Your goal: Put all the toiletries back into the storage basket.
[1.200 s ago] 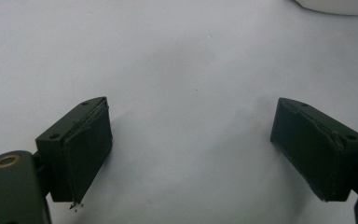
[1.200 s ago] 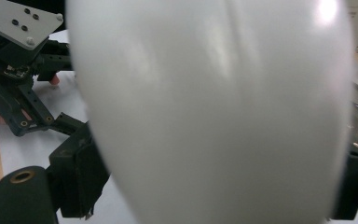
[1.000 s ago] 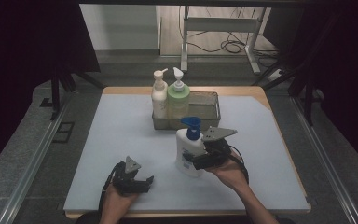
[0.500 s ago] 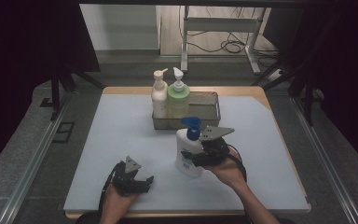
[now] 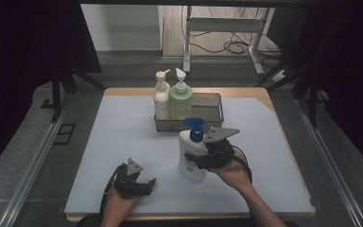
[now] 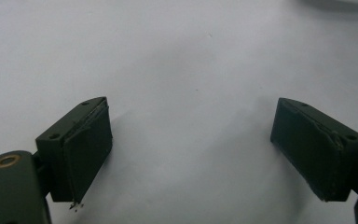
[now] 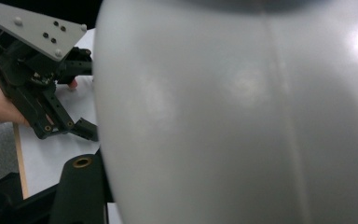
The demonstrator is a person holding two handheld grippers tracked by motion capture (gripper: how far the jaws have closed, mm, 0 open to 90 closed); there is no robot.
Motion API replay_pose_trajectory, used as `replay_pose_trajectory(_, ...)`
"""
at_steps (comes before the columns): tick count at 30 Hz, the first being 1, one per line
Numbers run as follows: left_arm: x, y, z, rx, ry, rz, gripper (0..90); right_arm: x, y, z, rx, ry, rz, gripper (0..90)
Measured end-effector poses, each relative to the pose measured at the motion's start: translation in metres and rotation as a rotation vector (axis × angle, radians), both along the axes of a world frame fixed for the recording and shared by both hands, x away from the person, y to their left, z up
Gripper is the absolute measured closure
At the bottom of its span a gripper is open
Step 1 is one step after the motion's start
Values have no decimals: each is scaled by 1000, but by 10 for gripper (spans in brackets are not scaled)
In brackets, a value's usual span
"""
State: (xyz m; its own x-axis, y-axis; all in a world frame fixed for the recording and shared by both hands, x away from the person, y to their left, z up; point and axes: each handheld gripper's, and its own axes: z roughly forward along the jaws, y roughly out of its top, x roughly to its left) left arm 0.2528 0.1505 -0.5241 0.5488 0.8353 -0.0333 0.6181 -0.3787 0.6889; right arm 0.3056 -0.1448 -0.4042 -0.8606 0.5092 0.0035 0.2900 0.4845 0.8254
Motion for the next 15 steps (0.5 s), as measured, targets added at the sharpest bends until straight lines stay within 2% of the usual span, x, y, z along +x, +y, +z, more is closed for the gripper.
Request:
replay_pose_trajectory(7, 0, 0, 0, 0, 0, 0, 122, 3, -6, 12, -5, -20, -19, 376)
replay_pose_trajectory(15, 0, 0, 0, -2, -2, 0, 122, 9, -16, 20, -1, -21, -54, 376)
